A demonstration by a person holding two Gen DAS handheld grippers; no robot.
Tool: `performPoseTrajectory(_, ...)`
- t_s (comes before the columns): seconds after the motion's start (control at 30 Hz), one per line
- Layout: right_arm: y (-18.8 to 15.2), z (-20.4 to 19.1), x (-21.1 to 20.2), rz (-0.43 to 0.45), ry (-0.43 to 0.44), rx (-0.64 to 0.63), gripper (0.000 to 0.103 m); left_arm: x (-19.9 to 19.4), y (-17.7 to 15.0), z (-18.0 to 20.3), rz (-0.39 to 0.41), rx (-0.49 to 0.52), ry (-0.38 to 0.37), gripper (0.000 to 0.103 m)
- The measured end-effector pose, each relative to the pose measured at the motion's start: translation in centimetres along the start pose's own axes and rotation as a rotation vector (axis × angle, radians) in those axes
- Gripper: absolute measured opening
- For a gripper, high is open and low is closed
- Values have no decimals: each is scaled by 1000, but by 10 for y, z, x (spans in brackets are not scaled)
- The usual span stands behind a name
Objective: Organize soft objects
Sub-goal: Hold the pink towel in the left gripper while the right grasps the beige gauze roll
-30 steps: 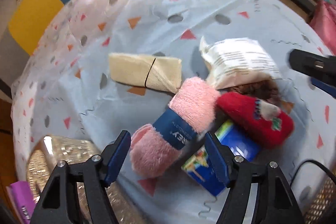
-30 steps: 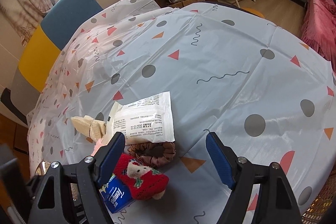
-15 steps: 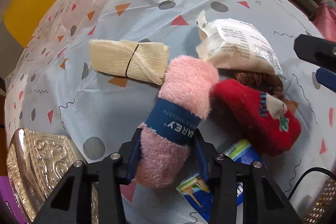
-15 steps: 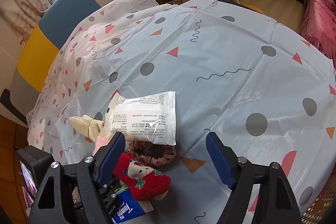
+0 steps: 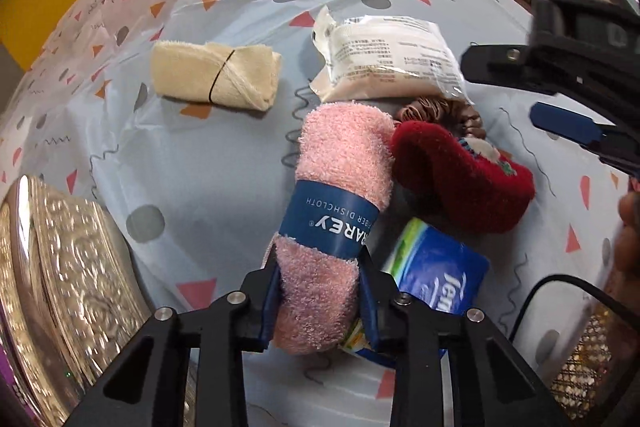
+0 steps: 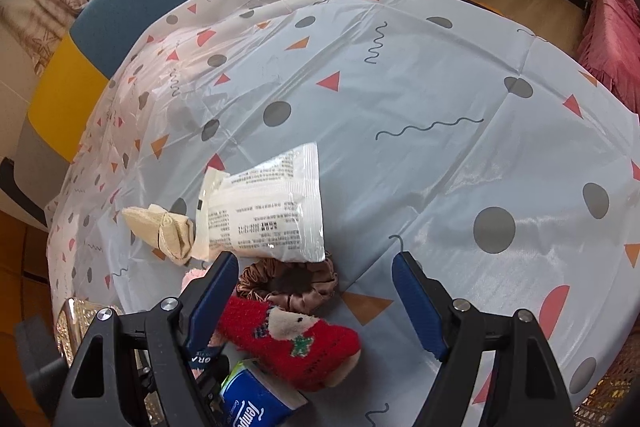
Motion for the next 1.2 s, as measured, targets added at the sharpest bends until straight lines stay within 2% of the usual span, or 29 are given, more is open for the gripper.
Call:
performPoseTrajectory(0.3, 1, 8, -4, 14, 54, 60, 81, -14, -39, -12, -16, -27, -81, 34)
performPoseTrajectory(0.37, 2, 6, -6, 17, 94, 65, 81, -17, -49, -15, -13, -15, -95, 38)
performPoseTrajectory(0.4, 1, 3, -7, 16, 112, 62, 81, -17, -51, -16, -10, -12, -83, 41)
performPoseTrajectory(0.43, 2, 2, -7, 18, 118, 60, 81, -17, -34, -14, -8, -3, -75, 42)
performPoseTrajectory(0.57, 2, -1, -4, 13, 147, 67, 81, -18, -35, -10, 15, 18, -38, 39)
performPoseTrajectory(0.63, 3, 3, -5, 17, 143, 82, 81, -27, -38, -8, 51, 16, -28, 33)
performPoseTrajectory(0.83, 6, 7, -9, 42, 164, 109, 78, -72, -72, -11, 163, -27, -73, 32)
performPoseTrajectory(0.97, -2, -17, -5, -9, 197, 1, 76, -91, -95, -12, 199, -42, -106, 32)
performPoseTrajectory(1.07, -11, -50, 4, -58, 209, -150, 74, -105, -109, -11, 209, -46, -110, 33)
performPoseTrajectory(1.2, -16, -88, 22, -129, 179, -373, 73, -94, -116, -4, 220, -21, -114, 33)
Point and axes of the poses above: each gripper's, at about its wrist camera, not at the fingertips, and x roughly the way its jaws point, z to its right, y to its top, the point moved 6 cm from there along x, roughly the way its jaws point, and after that the axes turned 11 degrees about y, right-handed, at the moved point
